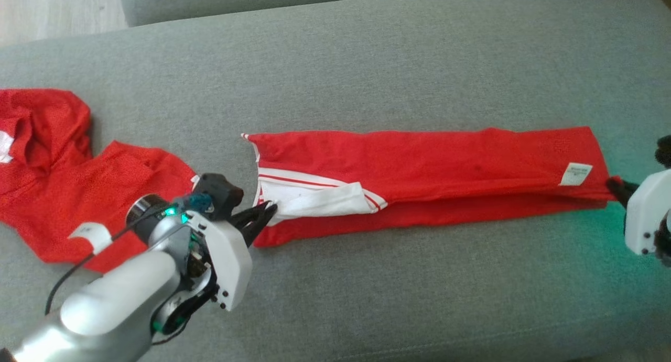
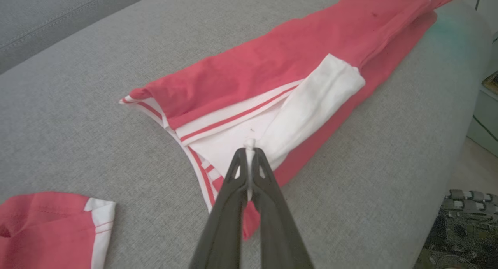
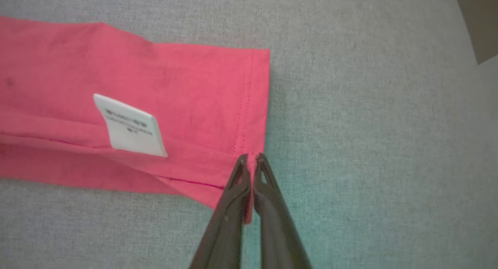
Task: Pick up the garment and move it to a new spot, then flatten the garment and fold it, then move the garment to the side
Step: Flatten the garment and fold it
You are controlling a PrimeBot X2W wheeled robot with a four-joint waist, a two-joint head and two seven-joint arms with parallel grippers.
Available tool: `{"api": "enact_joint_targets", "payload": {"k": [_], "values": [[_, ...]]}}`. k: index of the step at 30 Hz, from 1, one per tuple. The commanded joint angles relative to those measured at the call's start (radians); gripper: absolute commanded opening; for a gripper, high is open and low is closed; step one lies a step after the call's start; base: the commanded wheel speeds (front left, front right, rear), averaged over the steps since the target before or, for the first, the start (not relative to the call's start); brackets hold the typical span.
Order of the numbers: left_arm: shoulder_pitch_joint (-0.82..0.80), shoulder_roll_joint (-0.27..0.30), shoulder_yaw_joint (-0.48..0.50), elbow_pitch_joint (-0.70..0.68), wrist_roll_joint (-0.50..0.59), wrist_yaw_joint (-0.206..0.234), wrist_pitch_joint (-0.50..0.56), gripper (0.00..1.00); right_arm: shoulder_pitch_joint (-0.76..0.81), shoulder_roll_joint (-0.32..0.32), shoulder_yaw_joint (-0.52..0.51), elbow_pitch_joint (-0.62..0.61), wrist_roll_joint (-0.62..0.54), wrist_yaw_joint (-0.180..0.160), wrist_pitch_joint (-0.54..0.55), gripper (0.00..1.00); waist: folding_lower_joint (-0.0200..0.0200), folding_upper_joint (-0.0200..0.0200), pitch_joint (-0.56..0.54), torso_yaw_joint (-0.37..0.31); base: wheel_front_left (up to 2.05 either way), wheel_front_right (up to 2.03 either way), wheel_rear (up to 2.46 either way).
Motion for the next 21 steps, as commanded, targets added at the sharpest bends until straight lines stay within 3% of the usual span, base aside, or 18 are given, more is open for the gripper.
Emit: {"api": "enact_joint_targets", "payload": {"k": [1,2,3,12,17,21], "values": [[-0.028,0.018,0.035,-0.005,0.012,0.005,-0.005,0.14,0.02,-0.041,-0.013,-0.024,0.001,-0.001,0.004,1.0,0.0001,-0.0001,0.0,-0.004,0.0,0.0,0.0],[-0.027,0.013,0.032,0.004,0.017,0.008,-0.009,0.45,0.023,-0.039,-0.023,-0.025,0.003,-0.001,0.003,1.0,0.0001,-0.0001,0.0,-0.005,0.0,0.0,0.0],[-0.027,0.009,0.03,0.012,0.023,0.012,-0.014,1.0,0.027,-0.038,-0.032,-0.029,0.006,-0.001,0.005,1.0,0.0001,-0.0001,0.0,-0.007,0.0,0.0,0.0],[0.0,-0.03,0.105,0.058,-0.008,0.077,-0.141,1.0,0.039,-0.012,-0.171,-0.075,0.009,-0.001,-0.065,1.0,0.0001,-0.0001,-0.021,-0.004,0.0,0.0,0.0],[0.037,-0.068,0.219,0.054,-0.079,0.112,-0.291,1.0,0.071,0.063,-0.299,-0.144,-0.017,-0.001,-0.195,1.0,0.0001,-0.0001,-0.038,0.002,0.0,0.0,0.0],[0.092,-0.12,0.344,0.022,-0.113,0.123,-0.342,1.0,0.126,0.145,-0.4,-0.222,-0.061,-0.001,-0.333,1.0,0.0001,-0.0001,-0.049,0.013,0.0,0.0,0.0]]}}
